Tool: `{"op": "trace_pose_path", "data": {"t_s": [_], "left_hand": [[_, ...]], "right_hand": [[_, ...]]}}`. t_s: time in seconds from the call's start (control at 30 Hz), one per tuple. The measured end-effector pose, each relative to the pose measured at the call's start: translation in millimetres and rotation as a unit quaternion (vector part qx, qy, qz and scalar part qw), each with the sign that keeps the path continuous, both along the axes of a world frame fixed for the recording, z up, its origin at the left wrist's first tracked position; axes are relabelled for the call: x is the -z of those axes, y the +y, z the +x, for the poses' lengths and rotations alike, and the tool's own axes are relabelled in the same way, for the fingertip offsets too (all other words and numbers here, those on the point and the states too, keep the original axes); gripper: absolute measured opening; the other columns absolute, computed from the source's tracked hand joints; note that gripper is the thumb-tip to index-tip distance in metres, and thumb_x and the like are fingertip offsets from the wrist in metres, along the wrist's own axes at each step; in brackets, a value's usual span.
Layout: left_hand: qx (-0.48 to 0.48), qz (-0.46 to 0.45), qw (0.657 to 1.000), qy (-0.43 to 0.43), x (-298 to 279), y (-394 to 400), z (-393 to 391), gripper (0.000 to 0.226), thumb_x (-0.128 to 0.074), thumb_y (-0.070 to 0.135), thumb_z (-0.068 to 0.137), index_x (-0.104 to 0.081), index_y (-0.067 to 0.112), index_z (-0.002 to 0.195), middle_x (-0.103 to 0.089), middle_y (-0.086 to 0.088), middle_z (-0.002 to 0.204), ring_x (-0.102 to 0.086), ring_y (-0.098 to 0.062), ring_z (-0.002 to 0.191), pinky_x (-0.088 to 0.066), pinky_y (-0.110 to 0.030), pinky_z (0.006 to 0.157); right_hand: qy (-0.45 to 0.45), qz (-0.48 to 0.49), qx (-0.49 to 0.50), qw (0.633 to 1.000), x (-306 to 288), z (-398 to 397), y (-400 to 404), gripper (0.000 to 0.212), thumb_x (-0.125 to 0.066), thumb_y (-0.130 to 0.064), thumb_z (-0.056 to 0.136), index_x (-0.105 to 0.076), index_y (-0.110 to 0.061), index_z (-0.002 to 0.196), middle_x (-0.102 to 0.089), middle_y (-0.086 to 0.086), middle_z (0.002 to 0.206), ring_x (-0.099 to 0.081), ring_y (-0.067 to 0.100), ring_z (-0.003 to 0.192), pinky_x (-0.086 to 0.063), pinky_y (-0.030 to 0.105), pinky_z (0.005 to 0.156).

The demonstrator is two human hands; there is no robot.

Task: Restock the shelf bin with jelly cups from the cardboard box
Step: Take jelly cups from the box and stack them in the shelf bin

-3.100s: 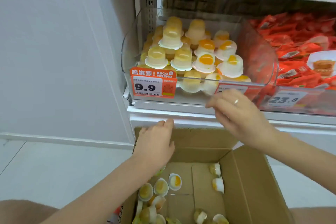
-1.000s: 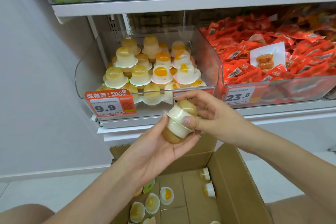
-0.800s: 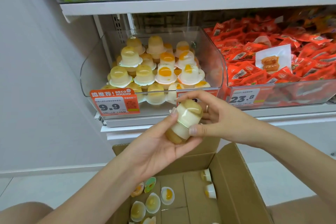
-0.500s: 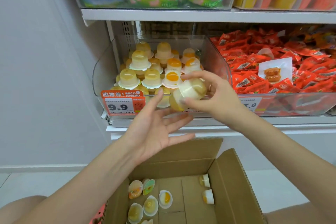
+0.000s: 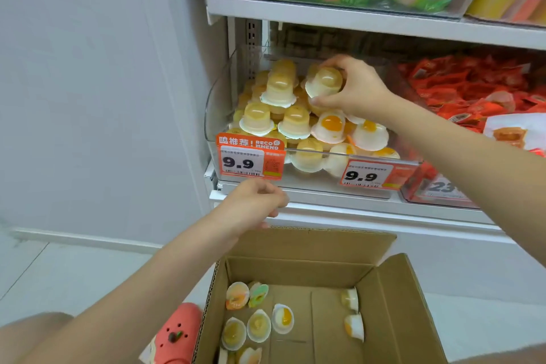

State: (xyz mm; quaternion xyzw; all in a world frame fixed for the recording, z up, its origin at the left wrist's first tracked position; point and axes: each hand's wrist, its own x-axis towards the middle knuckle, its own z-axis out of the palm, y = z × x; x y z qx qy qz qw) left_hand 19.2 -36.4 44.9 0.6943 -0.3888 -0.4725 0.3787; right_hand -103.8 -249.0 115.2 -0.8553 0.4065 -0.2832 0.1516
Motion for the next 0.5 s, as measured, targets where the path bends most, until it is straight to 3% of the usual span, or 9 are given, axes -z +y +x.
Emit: {"op": "trace_pose_path", "data": {"t_s": [0.23,0.5], "left_hand": [[0.028,-0.003,1.000,-0.003,2,1,-4,0.007,-0.061,0.020,0.090,-0.066,0.019,0.095,-0.064,0.004,0.097,-0.062,-0.010,0.092,-0.056,-0.027,0.078],[0.058,0.015,0.998,-0.034,12,3,-6,0.009,-0.062,0.021,0.089,-0.066,0.018,0.097,-0.064,-0.001,0.098,-0.062,-0.013,0.095,-0.055,-0.025,0.076]], "right_hand": [[0.096,0.022,-0.039,0.994,4,1,-7,0.068,-0.082,-0.039,0.068,-0.054,-0.026,0.129,-0.057,-0.002,0.131,-0.052,0.018,0.120,-0.044,0.029,0.096],[0.033,0.030,-0.025,0.999,17,0,-5,0.070,-0.081,-0.033,0.072,-0.048,-0.023,0.133,-0.056,-0.002,0.130,-0.052,0.017,0.118,-0.043,0.024,0.092]]}}
